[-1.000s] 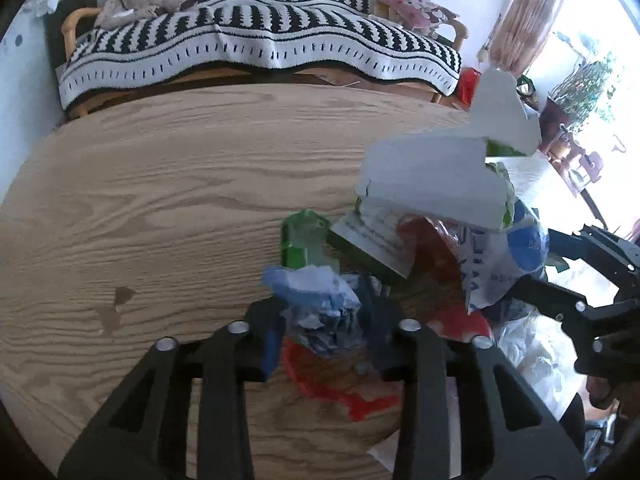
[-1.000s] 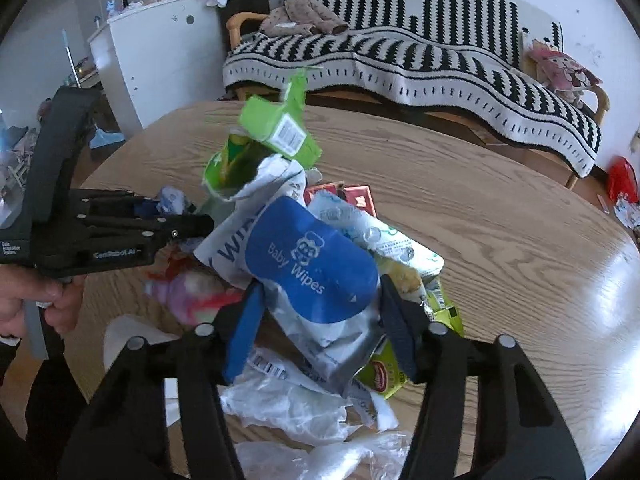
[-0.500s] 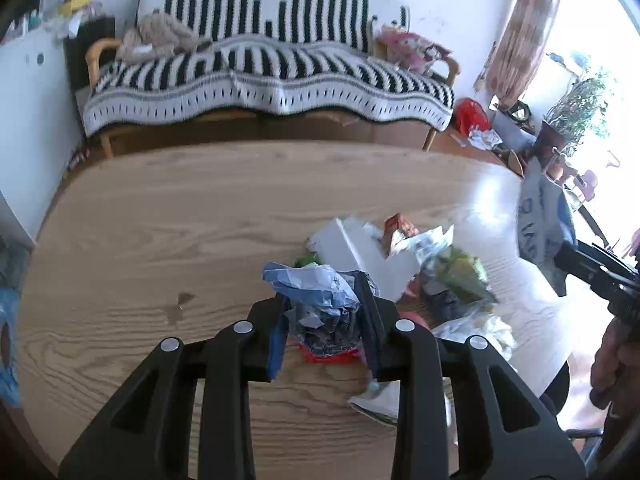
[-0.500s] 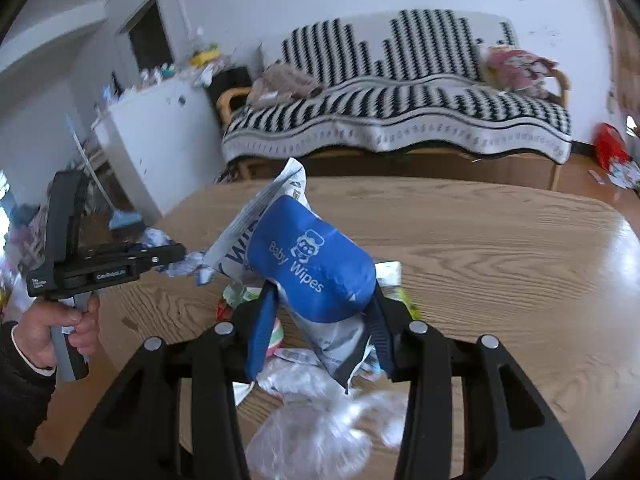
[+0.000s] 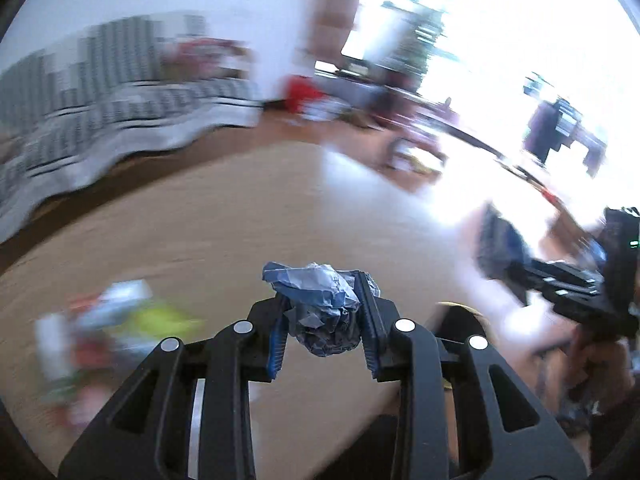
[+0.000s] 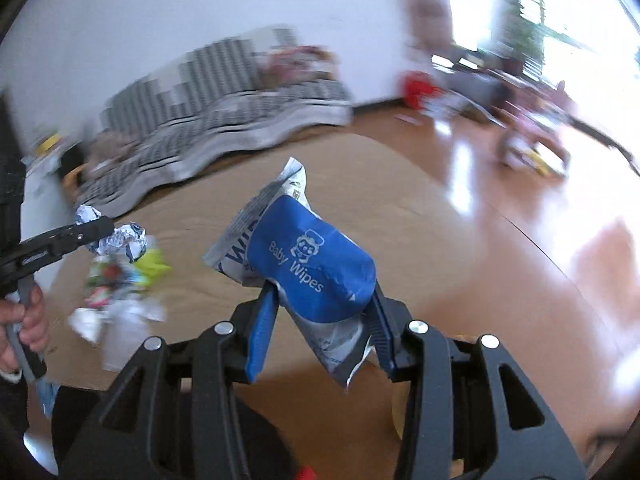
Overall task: Collect trash
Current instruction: 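Carry both items over the black bin and open both tools to drop them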
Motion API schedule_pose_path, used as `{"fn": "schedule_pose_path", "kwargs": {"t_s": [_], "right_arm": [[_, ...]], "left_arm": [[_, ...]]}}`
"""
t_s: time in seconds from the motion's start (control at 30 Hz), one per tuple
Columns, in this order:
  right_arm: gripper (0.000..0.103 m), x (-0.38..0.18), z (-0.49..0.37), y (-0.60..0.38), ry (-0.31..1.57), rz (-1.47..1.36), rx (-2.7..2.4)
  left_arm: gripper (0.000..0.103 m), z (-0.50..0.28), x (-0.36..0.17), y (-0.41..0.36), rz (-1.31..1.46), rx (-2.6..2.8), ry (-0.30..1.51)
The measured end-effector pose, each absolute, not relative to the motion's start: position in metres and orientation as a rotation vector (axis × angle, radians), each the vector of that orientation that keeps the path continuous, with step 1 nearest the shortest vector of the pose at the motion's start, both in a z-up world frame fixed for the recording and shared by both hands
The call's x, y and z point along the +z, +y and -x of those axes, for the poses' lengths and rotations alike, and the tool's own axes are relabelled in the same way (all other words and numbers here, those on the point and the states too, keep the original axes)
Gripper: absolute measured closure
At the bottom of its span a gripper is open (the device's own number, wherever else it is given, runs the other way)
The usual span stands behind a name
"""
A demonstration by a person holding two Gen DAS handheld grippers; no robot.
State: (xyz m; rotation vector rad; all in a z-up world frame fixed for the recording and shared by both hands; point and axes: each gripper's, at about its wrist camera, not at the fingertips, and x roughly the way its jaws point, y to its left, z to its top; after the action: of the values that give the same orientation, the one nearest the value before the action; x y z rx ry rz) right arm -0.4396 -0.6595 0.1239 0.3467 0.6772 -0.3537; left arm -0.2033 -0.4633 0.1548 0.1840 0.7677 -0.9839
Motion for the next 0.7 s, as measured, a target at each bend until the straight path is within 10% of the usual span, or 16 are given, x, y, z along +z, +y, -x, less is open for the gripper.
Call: {"fn": "schedule_pose_path", "kwargs": {"t_s": [0.27, 0.7], "right_arm": [[0.06, 0.031, 0.572, -0.757, 0.791, -0.582, -0.626], [0.059, -0.042, 0.575, -0.8, 0.875, -0.719, -0.661]], "left_arm": [[0.073, 0.332, 0.063, -0.649, -0.355, -1.326, 0.86], [0.072, 0.368, -0.041, -0.717, -0.51, -1.321, 1.015]]}}
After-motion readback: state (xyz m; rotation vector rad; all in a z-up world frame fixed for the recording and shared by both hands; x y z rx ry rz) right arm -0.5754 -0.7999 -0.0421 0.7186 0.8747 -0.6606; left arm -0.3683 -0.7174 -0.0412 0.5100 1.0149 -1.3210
